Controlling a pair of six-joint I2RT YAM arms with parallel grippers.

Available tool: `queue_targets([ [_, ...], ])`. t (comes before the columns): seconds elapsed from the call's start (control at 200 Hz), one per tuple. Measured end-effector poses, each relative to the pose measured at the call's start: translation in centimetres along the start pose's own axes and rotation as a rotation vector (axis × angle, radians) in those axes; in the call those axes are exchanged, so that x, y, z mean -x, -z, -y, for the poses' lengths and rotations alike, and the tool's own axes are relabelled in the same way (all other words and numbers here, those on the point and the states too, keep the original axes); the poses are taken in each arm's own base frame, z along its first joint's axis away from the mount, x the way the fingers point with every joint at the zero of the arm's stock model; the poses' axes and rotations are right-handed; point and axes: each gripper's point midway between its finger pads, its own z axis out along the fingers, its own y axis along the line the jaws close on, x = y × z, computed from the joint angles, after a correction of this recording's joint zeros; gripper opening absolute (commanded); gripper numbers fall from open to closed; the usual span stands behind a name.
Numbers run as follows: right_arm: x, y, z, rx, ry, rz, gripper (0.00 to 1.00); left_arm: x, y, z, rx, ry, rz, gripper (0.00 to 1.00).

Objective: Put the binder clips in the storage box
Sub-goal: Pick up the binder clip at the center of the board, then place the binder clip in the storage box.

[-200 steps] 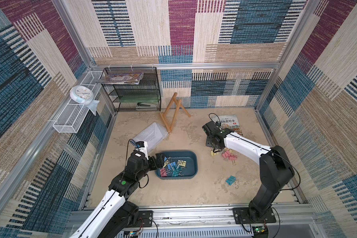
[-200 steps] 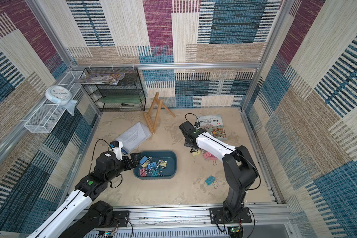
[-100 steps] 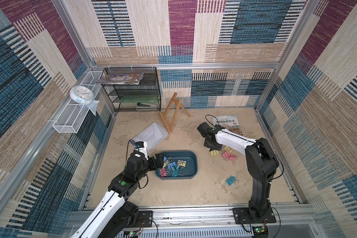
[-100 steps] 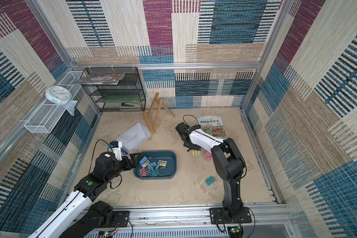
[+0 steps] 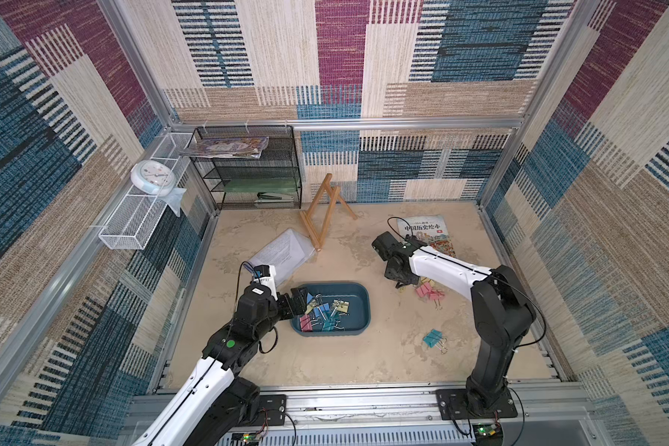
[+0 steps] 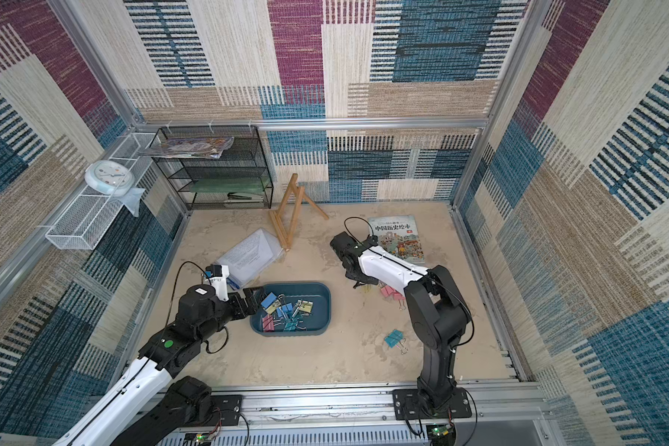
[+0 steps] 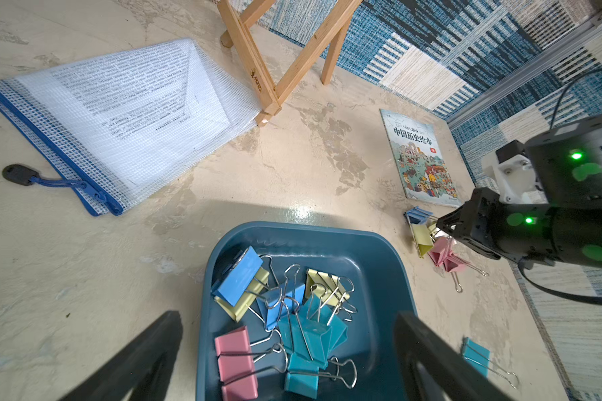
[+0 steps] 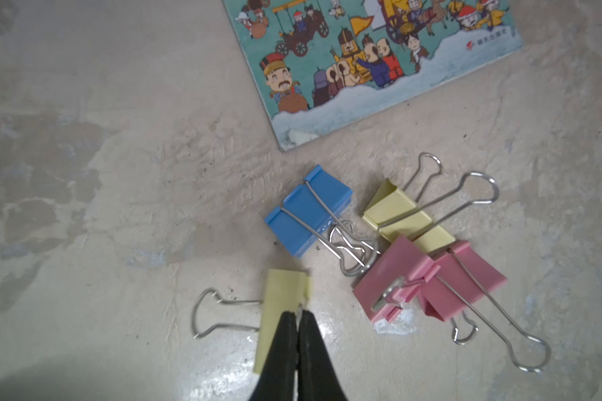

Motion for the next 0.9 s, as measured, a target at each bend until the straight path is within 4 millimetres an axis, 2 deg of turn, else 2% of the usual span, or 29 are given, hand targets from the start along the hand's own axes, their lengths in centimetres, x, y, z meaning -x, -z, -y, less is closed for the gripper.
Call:
queue_targets([
  [0.16, 0.2, 2.7, -0.4, 0.084, 0.0, 0.026, 0.0, 0.0, 0.0, 0.0, 0.001, 0.003, -0.001, 0.99],
  [0.275, 0.8, 5.7, -0.7, 0.186, -0.016, 0.069, 0.0, 0.0, 0.0, 0.0, 0.001, 0.004, -0.001, 0.99],
  [0.381, 0.5, 9.0, -1.1, 0.343, -0.029, 0.106, 0.0, 0.0, 0.0, 0.0, 0.001, 0.007, -0.001, 0.99],
  [0.486, -0.8, 12.2, -1.8, 0.592, -0.039, 0.141, 0.0, -0.1, 0.0, 0.0, 0.002, 0.016, -0.003, 0.99],
  [0.601, -3.0, 14.5, -2.8, 0.835, -0.05, 0.156, 0.0, -0.1, -0.2, -0.1, 0.004, 0.019, -0.007, 0.99],
  [0.731, -4.6, 17.2, -5.2, 1.036, -0.043, 0.141, 0.0, -0.4, -0.5, 0.0, -0.003, 0.026, -0.023, 0.99],
  [0.811, -5.5, 18.2, -7.2, 1.107, -0.024, 0.117, 0.0, -0.4, -0.7, 0.0, -0.001, 0.032, -0.027, 0.99],
  [0.896, -7.1, 17.9, -9.3, 1.132, 0.01, 0.069, 0.0, -0.5, -0.9, 0.1, -0.003, 0.033, -0.031, 0.99],
])
